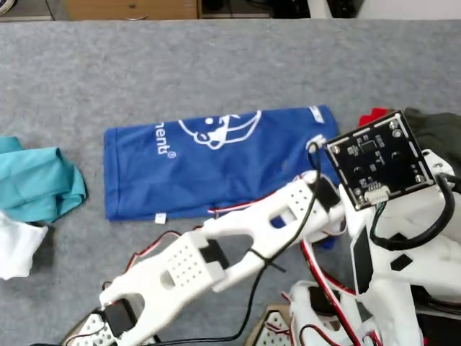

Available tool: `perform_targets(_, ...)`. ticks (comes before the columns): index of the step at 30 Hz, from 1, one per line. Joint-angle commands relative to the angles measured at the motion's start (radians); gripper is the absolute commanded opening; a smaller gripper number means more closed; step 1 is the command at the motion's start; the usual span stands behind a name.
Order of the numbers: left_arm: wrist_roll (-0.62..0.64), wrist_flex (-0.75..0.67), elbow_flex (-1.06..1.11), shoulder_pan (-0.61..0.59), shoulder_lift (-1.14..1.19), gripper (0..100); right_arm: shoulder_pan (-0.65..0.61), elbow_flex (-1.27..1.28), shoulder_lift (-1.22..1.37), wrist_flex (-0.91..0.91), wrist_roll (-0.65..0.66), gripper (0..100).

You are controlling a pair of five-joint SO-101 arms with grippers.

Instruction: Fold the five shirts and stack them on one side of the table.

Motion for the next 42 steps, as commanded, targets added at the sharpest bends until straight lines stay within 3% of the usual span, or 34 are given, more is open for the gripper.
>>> perform_targets(1,0.009,0.057,-0.146,-0.011,-0.005,2,0.013,0.004,0.004,0.006,0.009,4.0)
perform_targets(10,0.000,0.064,-0.290,-0.132,-0.004,2,0.013,0.005,0.007,-0.025,0.008,3.9)
perform_targets(18,-0.044,-0.060,-0.290,-0.232,0.054,2,0.013,0.005,0.051,-0.025,0.002,3.8)
perform_targets(25,-0.061,-0.069,-0.290,-0.265,0.077,2,0.013,0.005,0.056,-0.020,0.002,3.8)
perform_targets(31,-0.054,-0.071,-0.290,-0.287,0.081,16,0.010,0.051,0.054,-0.026,0.002,3.8)
perform_targets(42,-0.104,-0.158,-0.284,-0.358,0.087,16,0.013,0.064,0.048,-0.021,0.008,3.8)
